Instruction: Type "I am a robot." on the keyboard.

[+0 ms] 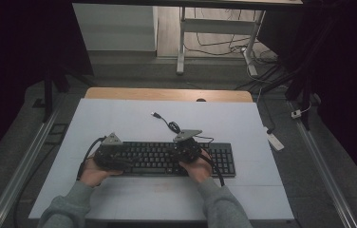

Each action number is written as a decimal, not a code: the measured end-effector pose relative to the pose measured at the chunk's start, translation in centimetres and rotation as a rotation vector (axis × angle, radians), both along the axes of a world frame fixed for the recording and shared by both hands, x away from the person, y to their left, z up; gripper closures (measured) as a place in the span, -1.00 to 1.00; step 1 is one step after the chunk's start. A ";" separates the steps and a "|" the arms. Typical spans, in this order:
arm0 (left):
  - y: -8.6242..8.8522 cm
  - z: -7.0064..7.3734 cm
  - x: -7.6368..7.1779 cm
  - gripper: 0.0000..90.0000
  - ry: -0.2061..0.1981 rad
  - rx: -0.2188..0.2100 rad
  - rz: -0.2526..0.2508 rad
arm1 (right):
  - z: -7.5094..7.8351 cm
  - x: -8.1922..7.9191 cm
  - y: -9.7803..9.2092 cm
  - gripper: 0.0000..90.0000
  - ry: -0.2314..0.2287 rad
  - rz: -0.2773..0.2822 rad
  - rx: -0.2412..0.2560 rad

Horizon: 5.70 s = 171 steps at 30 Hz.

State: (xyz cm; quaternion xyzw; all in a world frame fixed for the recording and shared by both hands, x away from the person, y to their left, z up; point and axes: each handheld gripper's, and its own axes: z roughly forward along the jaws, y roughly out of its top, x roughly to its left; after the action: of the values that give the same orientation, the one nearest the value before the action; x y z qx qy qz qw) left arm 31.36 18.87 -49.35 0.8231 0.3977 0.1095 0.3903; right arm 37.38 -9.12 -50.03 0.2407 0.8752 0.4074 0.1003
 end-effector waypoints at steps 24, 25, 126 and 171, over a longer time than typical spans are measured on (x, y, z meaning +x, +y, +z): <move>0.0 -0.2 0.1 -0.39 0.007 0.006 -0.006 | -1.2 0.6 0.9 0.99 0.005 -0.004 -0.043; 0.0 -0.2 0.1 -0.39 0.007 0.006 -0.006 | -1.2 0.6 0.9 0.99 0.007 -0.001 -0.044; -3.0 -1.8 2.7 0.98 -0.024 0.069 -0.061 | 0.4 -5.4 -11.7 0.32 -0.081 -0.127 0.050; -2.5 -0.8 2.3 0.15 -0.031 0.027 -0.012 | 0.3 -5.4 -11.9 0.30 -0.085 -0.136 0.042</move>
State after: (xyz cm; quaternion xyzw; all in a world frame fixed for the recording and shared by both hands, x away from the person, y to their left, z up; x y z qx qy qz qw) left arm 33.66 16.37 -50.13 0.8290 0.3849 0.1254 0.3858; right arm 32.02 -21.01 -49.73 0.2839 0.8430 0.4281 0.1598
